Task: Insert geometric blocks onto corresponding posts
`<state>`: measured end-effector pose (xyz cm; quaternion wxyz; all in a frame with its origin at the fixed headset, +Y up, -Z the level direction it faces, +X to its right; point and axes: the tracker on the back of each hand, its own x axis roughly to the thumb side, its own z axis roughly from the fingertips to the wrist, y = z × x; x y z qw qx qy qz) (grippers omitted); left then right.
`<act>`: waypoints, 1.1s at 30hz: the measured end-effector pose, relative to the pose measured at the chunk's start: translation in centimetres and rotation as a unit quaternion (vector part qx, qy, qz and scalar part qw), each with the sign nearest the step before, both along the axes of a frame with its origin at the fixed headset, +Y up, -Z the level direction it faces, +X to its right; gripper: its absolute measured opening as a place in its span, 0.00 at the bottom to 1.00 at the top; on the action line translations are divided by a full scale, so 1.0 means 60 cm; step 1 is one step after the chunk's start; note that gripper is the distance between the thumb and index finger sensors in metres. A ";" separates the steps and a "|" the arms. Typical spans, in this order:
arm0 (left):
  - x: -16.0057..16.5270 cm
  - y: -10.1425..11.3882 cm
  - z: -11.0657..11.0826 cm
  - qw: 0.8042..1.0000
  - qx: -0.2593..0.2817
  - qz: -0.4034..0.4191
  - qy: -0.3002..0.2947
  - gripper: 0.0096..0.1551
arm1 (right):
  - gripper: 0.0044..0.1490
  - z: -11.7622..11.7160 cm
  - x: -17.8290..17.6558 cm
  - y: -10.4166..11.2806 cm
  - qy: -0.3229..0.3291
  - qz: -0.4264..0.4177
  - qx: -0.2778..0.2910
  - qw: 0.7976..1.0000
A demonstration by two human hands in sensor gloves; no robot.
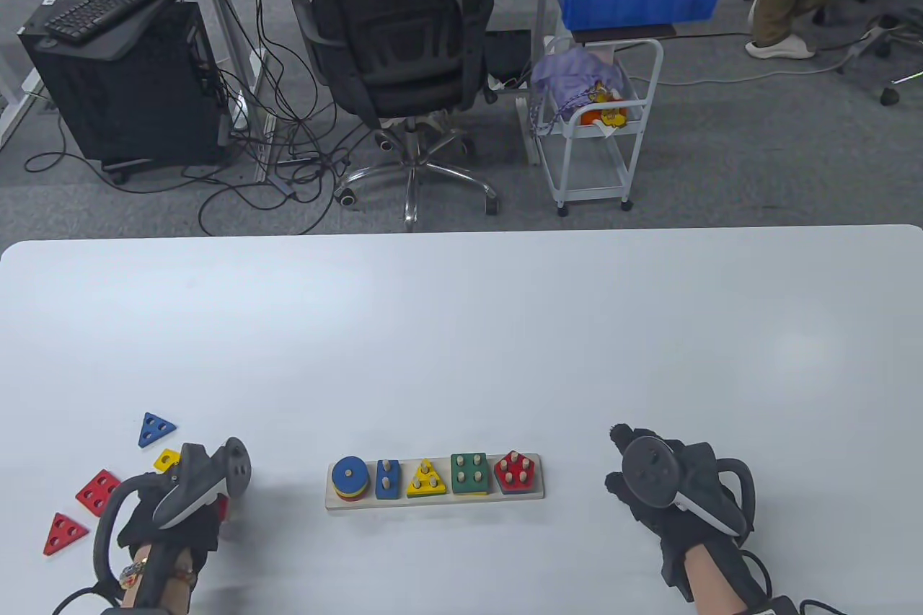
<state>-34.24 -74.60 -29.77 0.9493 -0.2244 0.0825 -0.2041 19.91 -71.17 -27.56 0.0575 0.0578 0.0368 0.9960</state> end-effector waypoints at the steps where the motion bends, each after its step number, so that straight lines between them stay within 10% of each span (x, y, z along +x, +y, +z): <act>1: 0.000 -0.003 -0.001 1.000 -0.001 0.003 -0.005 0.45 | 0.41 0.000 -0.001 0.000 0.001 0.001 0.000 1.000; 23: 0.030 0.019 0.003 0.993 0.070 0.076 -0.063 0.44 | 0.40 0.004 -0.016 0.000 0.014 0.013 0.006 1.000; 33: 0.192 0.088 0.017 0.949 0.113 0.228 -0.187 0.44 | 0.40 0.005 -0.026 -0.004 0.027 0.021 0.007 0.999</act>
